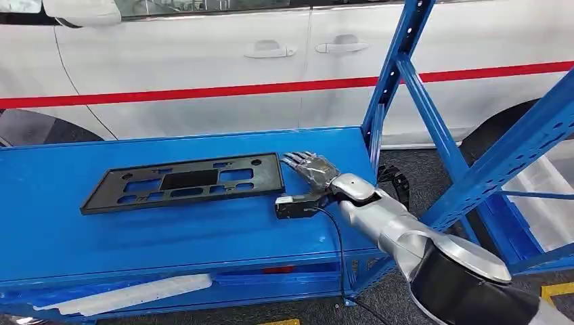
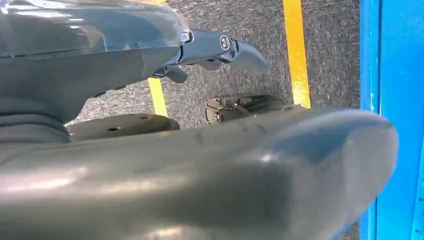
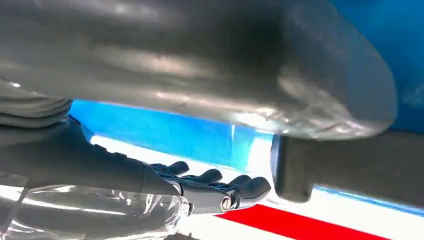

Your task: Take the parts from the cabinet and place them on the table.

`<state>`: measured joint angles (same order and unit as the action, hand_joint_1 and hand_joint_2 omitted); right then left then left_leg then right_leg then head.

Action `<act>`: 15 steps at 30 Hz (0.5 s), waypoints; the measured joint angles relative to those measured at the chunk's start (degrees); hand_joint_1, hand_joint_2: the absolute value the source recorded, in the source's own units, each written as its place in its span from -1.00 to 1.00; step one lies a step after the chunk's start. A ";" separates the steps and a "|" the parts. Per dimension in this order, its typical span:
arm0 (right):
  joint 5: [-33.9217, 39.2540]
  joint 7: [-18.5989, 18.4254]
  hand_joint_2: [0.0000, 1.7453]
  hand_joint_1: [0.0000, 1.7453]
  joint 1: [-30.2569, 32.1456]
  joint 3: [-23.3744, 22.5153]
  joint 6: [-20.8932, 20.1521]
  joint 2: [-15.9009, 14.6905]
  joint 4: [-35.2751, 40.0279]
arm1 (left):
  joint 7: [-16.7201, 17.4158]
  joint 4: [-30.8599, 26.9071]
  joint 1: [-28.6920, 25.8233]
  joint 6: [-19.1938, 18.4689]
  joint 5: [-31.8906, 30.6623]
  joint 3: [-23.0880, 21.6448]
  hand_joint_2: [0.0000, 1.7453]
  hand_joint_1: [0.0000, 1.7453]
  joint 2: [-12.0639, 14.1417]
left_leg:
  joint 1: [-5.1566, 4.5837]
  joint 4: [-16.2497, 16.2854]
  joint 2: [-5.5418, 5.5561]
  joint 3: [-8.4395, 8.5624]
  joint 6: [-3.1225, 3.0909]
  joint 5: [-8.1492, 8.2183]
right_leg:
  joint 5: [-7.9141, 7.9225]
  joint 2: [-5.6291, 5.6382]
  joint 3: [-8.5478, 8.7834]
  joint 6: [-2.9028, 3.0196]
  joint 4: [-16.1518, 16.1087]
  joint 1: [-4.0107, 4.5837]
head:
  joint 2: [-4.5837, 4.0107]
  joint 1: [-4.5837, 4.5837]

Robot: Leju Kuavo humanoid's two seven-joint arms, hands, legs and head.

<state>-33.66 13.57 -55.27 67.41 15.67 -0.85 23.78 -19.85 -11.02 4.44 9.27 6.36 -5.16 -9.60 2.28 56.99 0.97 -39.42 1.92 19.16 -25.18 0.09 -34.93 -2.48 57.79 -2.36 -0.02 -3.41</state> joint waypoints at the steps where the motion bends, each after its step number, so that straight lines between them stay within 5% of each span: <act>1: 0.00 0.04 -1.00 -1.00 0.03 0.00 0.02 0.00 0.00 | 0.07 0.00 0.01 0.00 0.00 0.00 -1.00 -1.00 0.00 | 0.00 0.00 0.00 0.00 0.00 0.00 | 0.00 0.00 0.00 0.00 0.00 0.00 | 0.00 0.00; 2: 0.00 0.07 1.00 -1.00 0.06 0.00 0.02 0.00 0.00 | 0.13 0.00 0.02 0.00 0.00 0.00 -1.00 -1.00 0.00 | 0.00 0.00 0.00 0.00 0.00 0.00 | 0.00 0.00 0.00 0.00 0.00 0.00 | 0.00 0.00; 15: 0.07 0.50 1.00 -1.00 0.27 0.00 0.02 0.00 0.00 | 0.31 0.00 0.07 0.04 0.00 0.00 -1.00 -1.00 0.00 | 0.00 0.00 0.00 0.00 0.00 0.00 | 0.00 0.00 0.00 0.00 0.00 0.00 | 0.00 0.00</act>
<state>-33.59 14.08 -55.00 67.41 15.69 -0.85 23.78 -19.54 -11.02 4.51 9.31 6.36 -5.16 -9.60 2.28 56.99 0.97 -39.42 1.92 19.16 -25.18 0.09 -34.94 -2.48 57.79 -2.36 -0.02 -3.41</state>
